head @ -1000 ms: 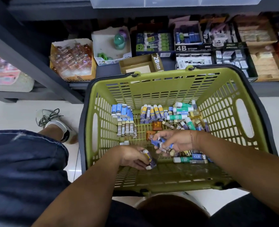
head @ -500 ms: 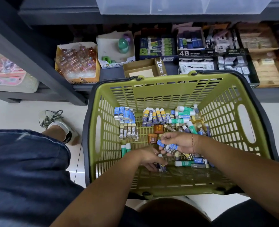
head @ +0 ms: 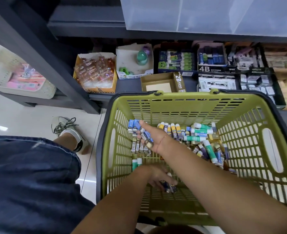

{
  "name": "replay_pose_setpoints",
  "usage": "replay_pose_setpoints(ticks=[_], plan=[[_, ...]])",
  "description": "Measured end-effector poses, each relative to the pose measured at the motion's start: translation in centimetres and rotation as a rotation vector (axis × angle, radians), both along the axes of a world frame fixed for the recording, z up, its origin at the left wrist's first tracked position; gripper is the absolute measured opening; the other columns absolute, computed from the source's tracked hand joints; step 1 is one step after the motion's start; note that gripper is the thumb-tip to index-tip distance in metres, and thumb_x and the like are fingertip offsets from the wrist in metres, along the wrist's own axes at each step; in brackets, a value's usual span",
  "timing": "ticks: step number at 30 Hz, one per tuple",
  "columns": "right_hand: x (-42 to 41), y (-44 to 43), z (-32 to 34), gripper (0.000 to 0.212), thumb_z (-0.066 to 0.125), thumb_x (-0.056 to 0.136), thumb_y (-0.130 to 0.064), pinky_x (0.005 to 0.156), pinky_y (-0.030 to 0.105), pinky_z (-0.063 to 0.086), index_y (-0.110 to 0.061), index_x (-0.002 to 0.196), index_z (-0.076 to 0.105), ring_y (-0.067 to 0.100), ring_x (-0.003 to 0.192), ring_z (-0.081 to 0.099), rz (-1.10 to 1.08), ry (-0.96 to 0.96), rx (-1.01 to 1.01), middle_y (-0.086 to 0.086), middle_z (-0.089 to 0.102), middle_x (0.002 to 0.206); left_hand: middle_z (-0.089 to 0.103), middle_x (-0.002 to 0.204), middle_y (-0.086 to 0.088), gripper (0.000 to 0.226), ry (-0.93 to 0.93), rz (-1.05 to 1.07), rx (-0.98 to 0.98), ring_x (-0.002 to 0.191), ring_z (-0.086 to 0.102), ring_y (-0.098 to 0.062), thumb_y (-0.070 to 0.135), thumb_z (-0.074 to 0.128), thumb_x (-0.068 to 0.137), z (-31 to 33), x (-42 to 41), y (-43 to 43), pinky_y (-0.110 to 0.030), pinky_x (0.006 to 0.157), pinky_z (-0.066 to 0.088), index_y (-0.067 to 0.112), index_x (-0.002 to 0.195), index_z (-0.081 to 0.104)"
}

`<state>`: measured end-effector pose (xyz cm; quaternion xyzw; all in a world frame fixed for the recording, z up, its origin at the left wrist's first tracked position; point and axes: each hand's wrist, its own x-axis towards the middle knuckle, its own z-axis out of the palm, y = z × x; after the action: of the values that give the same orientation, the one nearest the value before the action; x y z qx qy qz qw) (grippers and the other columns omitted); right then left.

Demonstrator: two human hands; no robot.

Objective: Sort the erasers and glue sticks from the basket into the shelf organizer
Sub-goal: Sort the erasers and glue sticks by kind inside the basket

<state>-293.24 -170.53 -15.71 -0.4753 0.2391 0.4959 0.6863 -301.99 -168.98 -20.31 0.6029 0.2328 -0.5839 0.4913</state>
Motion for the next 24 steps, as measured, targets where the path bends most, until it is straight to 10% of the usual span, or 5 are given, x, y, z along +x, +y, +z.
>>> replay_pose_setpoints(ticks=[5, 12, 16, 24], plan=[[0.2, 3.0, -0.9, 0.021, 0.059, 0.093, -0.03, 0.036, 0.017, 0.042, -0.01, 0.089, 0.056, 0.012, 0.036, 0.052, -0.173, 0.08, -0.039, 0.008, 0.055, 0.067, 0.059, 0.103, -0.001, 0.014, 0.101, 0.015, -0.019, 0.097, 0.06, -0.023, 0.01, 0.063, 0.09, -0.1, 0.1, 1.2, -0.03, 0.082, 0.053, 0.022, 0.092, 0.056], [0.3, 3.9, -0.6, 0.029, 0.063, 0.091, -0.025, 0.034, 0.015, 0.039, -0.005, 0.073, 0.056, 0.01, 0.032, 0.048, -0.156, -0.034, -0.138, 0.009, 0.055, 0.062, 0.054, 0.094, -0.002, 0.01, 0.011, -0.011, 0.059, 0.073, 0.056, -0.015, 0.006, 0.057, 0.094, 0.3, 0.2, 1.9, -0.031, 0.082, 0.052, 0.013, 0.092, 0.05], [-0.1, 4.9, -0.6, 0.037, 0.071, 0.085, -0.013, 0.033, 0.015, 0.035, 0.005, 0.113, 0.055, 0.013, 0.029, 0.045, -0.169, -0.152, -0.225, 0.015, 0.056, 0.064, 0.061, 0.091, -0.007, 0.021, -0.017, -0.096, 0.092, 0.07, 0.055, -0.015, 0.006, 0.056, 0.094, 0.5, 0.3, 2.4, -0.033, 0.095, 0.048, 0.013, 0.075, 0.05], [0.5, 4.4, 0.1, 0.009, 0.065, 0.089, -0.007, 0.032, 0.013, 0.031, -0.001, 0.087, 0.059, 0.012, 0.024, 0.041, 0.048, -0.262, -0.367, 0.014, 0.052, 0.058, 0.057, 0.122, -0.012, 0.027, 0.052, -0.025, -0.029, 0.11, 0.059, -0.025, 0.006, 0.065, 0.089, -0.3, 0.0, 3.1, -0.022, 0.067, 0.057, 0.005, 0.115, 0.056]])
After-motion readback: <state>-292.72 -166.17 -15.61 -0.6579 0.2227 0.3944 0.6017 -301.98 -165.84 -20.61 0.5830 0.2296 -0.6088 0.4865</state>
